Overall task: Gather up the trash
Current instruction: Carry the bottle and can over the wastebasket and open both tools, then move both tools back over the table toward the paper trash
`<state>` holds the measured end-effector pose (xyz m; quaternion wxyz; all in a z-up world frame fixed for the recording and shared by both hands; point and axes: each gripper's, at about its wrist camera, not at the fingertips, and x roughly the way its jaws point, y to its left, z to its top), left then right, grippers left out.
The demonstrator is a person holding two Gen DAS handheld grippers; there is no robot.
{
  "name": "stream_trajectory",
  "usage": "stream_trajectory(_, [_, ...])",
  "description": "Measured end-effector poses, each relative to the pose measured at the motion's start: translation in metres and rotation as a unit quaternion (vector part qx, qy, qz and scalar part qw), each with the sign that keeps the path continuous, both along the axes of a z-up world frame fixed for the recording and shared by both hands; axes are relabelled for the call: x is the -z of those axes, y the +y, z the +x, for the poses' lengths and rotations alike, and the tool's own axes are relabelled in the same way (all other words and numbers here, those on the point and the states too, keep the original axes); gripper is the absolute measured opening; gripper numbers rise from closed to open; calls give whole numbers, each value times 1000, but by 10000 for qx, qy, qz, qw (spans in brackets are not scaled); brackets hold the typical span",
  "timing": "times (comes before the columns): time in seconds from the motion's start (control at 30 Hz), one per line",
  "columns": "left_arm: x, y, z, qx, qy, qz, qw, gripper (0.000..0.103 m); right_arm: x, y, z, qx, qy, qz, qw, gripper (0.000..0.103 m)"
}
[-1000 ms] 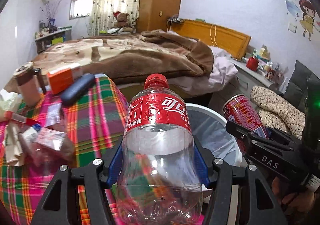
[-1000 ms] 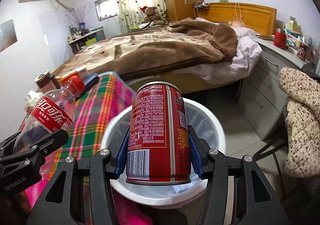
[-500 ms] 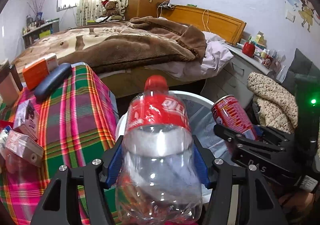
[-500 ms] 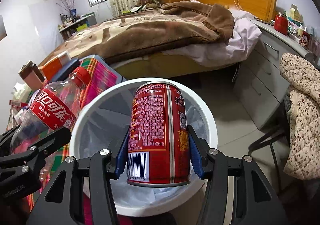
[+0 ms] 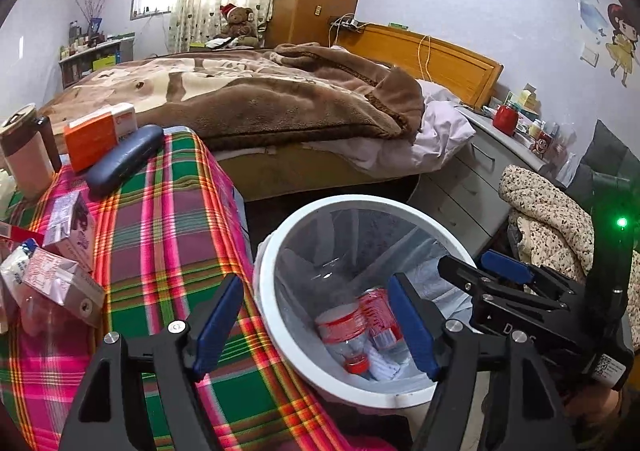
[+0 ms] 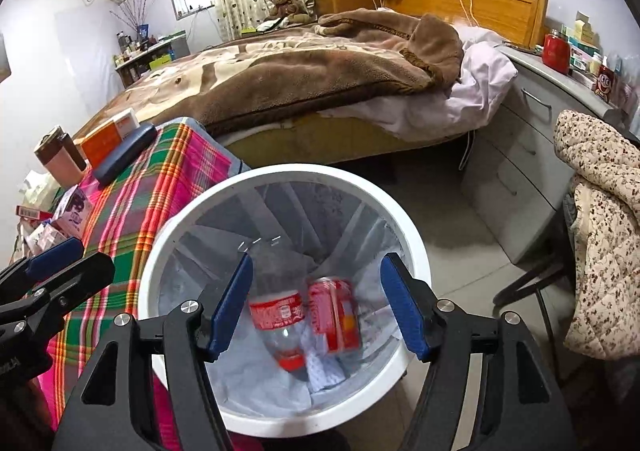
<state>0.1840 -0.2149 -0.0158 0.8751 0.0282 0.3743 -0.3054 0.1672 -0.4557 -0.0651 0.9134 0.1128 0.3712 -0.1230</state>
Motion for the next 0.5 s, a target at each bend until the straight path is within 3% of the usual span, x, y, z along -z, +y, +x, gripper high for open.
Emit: stream_trajectory(0.5, [-27, 62, -8, -475, -207, -123, 9986, 74, -20, 37, -1, -290, -401, -10, 9988, 68])
